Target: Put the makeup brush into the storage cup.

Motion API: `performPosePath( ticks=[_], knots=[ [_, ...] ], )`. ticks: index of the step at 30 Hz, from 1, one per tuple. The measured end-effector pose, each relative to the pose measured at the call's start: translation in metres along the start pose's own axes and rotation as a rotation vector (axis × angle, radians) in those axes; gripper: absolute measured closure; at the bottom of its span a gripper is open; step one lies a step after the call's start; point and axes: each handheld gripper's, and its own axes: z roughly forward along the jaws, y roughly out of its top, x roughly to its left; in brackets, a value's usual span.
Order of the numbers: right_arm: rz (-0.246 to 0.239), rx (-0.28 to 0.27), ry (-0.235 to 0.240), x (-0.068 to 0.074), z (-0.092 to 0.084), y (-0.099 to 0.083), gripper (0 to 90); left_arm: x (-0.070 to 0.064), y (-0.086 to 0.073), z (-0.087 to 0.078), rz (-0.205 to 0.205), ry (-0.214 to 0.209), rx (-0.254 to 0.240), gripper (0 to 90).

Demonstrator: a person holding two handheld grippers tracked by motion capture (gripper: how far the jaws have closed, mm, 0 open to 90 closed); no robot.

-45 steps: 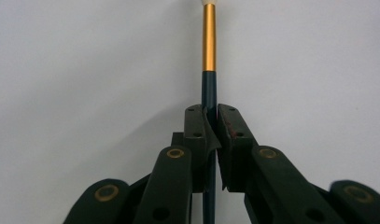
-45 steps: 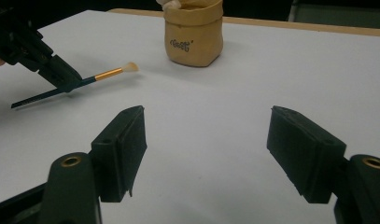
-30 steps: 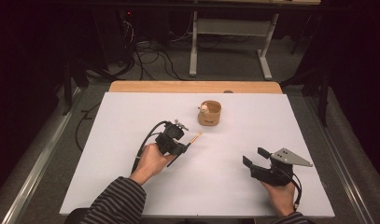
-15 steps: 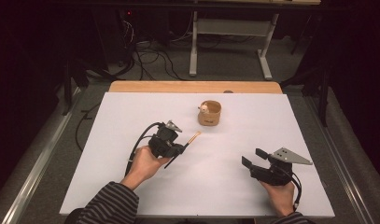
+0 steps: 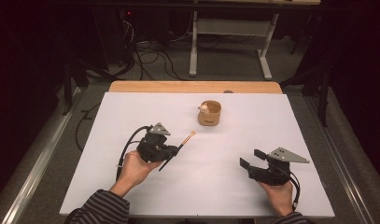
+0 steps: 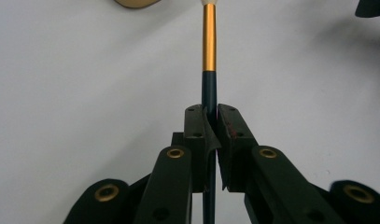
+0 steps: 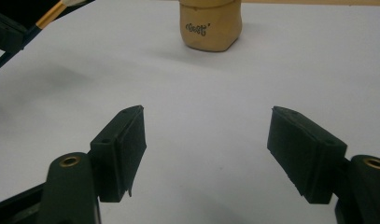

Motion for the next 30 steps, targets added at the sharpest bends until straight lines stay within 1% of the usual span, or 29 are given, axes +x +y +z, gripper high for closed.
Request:
performPosePath(
  ticks=[4,5,8,11,14,17,19,23,26,29,30],
  knots=[
    [-0.002,0.013,0.007,0.002,0.002,0.0,29.4,0.002,-0.009,-0.007,-0.009,-0.008,-0.036,83.0],
    [-0.012,0.016,0.011,0.002,0.003,0.0,29.6,0.003,-0.011,-0.009,-0.007,-0.01,-0.041,83.0],
    [-0.016,0.024,0.011,0.003,0.004,0.0,29.9,0.004,-0.016,-0.013,-0.016,-0.021,-0.068,83.0],
    [-0.018,0.024,0.009,0.004,0.004,0.0,30.0,0.004,-0.021,-0.015,-0.021,-0.029,-0.088,83.0],
    [-0.017,0.018,0.008,0.004,0.003,0.0,30.4,0.003,-0.025,-0.018,-0.015,-0.038,-0.105,83.0],
    [-0.023,0.011,0.006,0.005,0.003,0.0,31.8,0.001,-0.028,-0.02,-0.016,-0.046,-0.127,83.0],
    [-0.028,0.0,0.012,0.005,0.002,0.001,32.3,0.001,-0.029,-0.02,-0.011,-0.048,-0.14,83.0],
    [-0.028,-0.003,0.024,0.008,0.002,0.002,32.6,0.001,-0.03,-0.021,-0.011,-0.052,-0.156,83.0],
    [-0.039,0.003,0.032,0.011,0.003,0.003,32.9,0.001,-0.031,-0.021,-0.006,-0.055,-0.16,83.0],
    [-0.069,0.001,0.036,0.016,0.004,0.004,34.1,0.0,-0.032,-0.02,0.0,-0.06,-0.171,83.0],
    [-0.066,0.003,0.039,0.018,0.004,0.004,34.3,-0.001,-0.031,-0.02,0.006,-0.061,-0.173,83.0]
  ],
)
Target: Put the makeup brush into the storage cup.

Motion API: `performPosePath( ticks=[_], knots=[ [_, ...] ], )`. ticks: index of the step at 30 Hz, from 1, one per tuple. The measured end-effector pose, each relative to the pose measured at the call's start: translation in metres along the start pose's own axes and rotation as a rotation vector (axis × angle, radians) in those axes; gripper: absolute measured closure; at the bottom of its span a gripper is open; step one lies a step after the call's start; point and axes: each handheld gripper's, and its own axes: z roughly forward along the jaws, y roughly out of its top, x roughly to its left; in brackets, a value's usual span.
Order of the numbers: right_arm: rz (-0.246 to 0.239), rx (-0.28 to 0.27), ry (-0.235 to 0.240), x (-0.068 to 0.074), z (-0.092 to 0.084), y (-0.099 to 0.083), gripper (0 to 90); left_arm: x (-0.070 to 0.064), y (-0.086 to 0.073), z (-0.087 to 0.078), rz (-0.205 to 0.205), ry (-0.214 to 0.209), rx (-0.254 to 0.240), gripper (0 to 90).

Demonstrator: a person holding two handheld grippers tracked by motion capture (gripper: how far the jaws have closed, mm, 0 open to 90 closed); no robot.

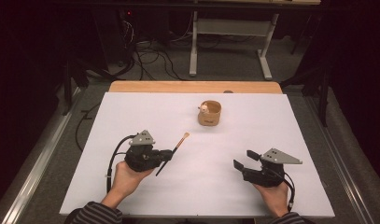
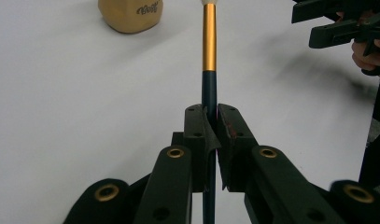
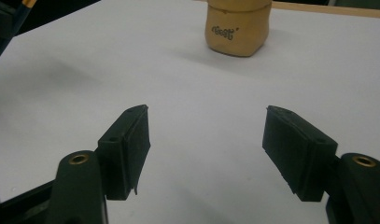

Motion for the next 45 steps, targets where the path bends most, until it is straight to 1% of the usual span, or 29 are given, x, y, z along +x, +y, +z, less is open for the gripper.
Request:
performPosePath(
  ticks=[2,8,12,16,19,21,26,32,36,41,45],
  knots=[
    [-0.018,0.002,0.007,0.003,0.001,0.001,34.6,-0.001,0.0,0.001,0.003,-0.004,-0.002,83.0],
    [-0.034,0.01,0.026,0.009,0.004,0.004,36.4,-0.003,0.0,0.002,0.013,-0.009,-0.011,83.0],
    [-0.026,0.013,0.041,0.01,0.006,0.007,38.0,-0.003,0.0,0.002,0.013,-0.011,-0.017,83.0],
    [-0.034,0.009,0.066,0.013,0.01,0.009,39.6,-0.004,0.001,0.002,0.017,-0.015,-0.023,83.0],
    [-0.029,0.01,0.083,0.016,0.011,0.011,40.0,-0.004,0.001,0.003,0.018,-0.016,-0.021,83.0],
    [-0.04,0.009,0.092,0.018,0.013,0.012,40.2,-0.004,0.001,0.004,0.02,-0.017,-0.021,83.0],
    [-0.053,0.001,0.101,0.023,0.015,0.016,40.4,-0.006,0.001,0.004,0.025,-0.019,-0.036,83.0],
    [-0.067,-0.007,0.116,0.027,0.018,0.019,40.6,-0.007,0.001,0.006,0.026,-0.023,-0.04,83.0],
    [-0.069,-0.015,0.127,0.03,0.02,0.022,40.7,-0.009,0.002,0.007,0.032,-0.025,-0.037,83.0],
    [-0.092,-0.025,0.135,0.036,0.022,0.026,41.2,-0.013,0.003,0.009,0.043,-0.031,-0.04,83.0],
    [-0.092,-0.028,0.146,0.039,0.023,0.029,41.8,-0.015,0.004,0.011,0.05,-0.034,-0.039,83.0]
  ],
)
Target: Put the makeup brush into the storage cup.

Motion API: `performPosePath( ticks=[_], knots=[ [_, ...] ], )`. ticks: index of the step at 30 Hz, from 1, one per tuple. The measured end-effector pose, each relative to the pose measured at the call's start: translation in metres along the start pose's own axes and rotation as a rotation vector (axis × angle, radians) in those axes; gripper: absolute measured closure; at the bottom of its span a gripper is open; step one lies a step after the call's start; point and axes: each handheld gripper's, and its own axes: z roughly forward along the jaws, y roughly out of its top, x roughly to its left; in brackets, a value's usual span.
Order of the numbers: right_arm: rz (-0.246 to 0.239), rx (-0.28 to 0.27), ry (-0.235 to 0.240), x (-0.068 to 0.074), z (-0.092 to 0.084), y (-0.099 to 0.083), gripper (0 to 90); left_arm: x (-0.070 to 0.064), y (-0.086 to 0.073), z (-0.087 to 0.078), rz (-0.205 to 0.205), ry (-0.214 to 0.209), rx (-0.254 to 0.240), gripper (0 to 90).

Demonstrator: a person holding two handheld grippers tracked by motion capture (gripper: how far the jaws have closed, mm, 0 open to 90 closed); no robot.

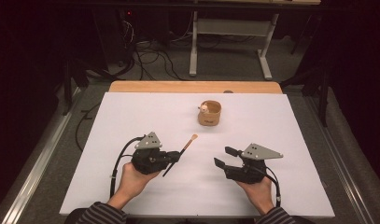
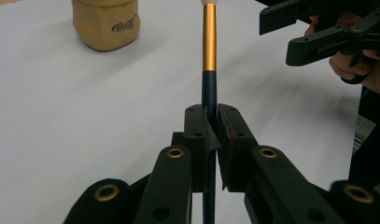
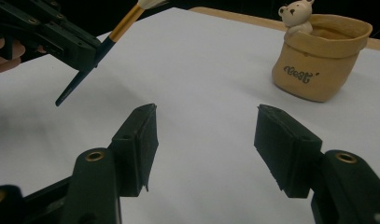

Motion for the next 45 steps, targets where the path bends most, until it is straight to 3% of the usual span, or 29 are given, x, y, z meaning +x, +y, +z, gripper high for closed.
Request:
performPosePath(
  ticks=[16,45],
  knots=[
    [-0.004,-0.022,0.008,0.005,0.002,0.008,42.1,-0.006,0.007,0.011,0.029,-0.013,-0.008,83.0],
    [0.032,-0.017,0.155,0.013,0.021,0.018,50.2,-0.018,0.009,0.019,0.089,-0.022,-0.017,83.0]
  ],
)
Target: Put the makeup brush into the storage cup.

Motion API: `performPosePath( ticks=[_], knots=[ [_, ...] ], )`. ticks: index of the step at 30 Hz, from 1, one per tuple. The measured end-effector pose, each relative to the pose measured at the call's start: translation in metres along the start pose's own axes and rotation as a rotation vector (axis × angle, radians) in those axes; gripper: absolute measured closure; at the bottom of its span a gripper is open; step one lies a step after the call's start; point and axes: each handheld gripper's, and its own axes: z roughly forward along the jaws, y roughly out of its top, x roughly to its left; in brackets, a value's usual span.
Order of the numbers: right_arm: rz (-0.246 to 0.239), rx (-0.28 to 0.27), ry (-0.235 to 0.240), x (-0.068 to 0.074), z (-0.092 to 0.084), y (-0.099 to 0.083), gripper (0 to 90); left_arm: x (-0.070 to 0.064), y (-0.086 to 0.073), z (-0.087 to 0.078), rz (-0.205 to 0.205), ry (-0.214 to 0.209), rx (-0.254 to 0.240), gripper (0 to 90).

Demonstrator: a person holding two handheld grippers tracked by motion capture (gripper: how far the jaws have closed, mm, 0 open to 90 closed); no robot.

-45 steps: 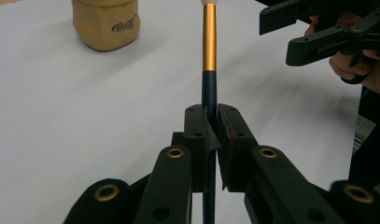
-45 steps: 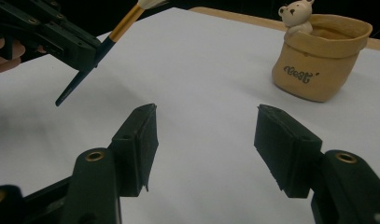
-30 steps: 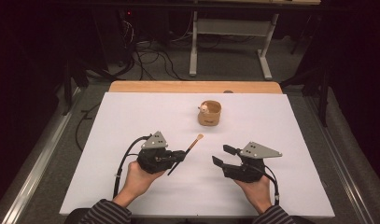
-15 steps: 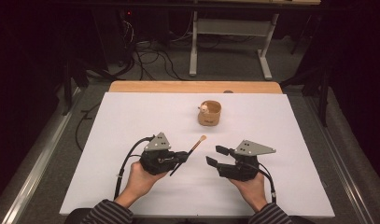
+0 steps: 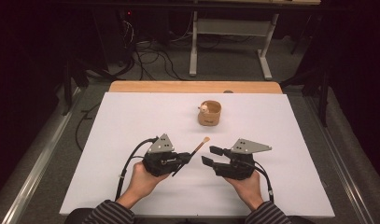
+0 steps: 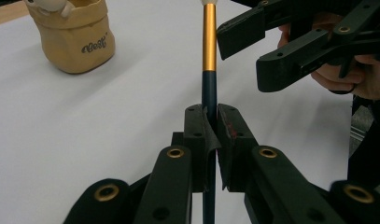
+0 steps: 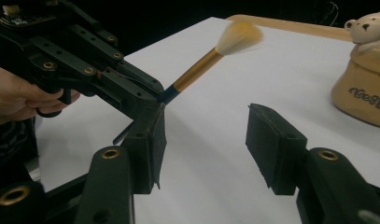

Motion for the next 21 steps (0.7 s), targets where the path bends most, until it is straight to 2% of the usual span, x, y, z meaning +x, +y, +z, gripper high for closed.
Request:
performPosePath(
  ticks=[21],
  knots=[
    [0.055,-0.029,0.068,-0.0001,0.0092,0.0046,54.2,-0.0063,0.001,0.0064,0.024,-0.017,-0.003,83.0]
  ],
)
